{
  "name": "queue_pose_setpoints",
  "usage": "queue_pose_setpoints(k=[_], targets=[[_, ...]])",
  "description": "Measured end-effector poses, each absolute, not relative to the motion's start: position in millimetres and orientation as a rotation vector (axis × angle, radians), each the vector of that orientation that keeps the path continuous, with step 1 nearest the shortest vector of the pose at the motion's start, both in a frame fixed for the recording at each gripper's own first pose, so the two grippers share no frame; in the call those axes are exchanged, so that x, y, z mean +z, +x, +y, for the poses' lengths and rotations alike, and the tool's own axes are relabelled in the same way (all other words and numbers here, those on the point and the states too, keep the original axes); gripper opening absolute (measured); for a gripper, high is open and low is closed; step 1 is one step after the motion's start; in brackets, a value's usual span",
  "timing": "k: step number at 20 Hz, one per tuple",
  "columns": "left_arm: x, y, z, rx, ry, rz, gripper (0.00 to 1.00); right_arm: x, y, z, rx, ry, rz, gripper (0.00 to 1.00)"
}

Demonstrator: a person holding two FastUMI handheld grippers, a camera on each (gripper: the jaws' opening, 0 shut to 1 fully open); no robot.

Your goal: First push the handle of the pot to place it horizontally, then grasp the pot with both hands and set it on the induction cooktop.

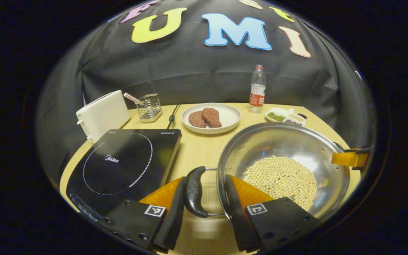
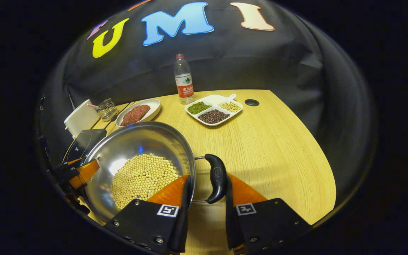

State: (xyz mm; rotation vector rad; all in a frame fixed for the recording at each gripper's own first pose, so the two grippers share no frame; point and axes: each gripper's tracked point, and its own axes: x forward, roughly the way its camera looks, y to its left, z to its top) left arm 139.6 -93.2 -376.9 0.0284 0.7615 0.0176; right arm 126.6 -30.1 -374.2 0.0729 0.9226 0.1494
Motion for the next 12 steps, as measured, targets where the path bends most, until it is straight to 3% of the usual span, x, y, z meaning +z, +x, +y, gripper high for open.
queue_pose_setpoints(k=[5, 6, 8, 10, 12], targets=[[-369.6, 136.9, -95.6, 0.013, 0.021, 0.765, 0.63, -365.7, 122.6, -33.7, 0.152, 0.05, 0.921, 0.44], [-364.7, 135.7, -95.5, 0.012, 0.026, 0.758, 0.67, -362.9, 121.1, -34.0, 0.152, 0.049, 0.918, 0.44], [-354.1, 134.0, -93.7, 0.008, 0.033, 0.75, 0.63, -353.6, 120.0, -33.4, 0.15, 0.051, 0.913, 0.44], [-342.4, 135.6, -91.2, 0.004, 0.022, 0.732, 0.7, -342.2, 121.7, -30.4, 0.15, 0.047, 0.893, 0.44], [-332.7, 138.8, -85.9, 0.0, 0.019, 0.716, 0.66, -330.5, 121.8, -26.2, 0.142, 0.049, 0.879, 0.44]])
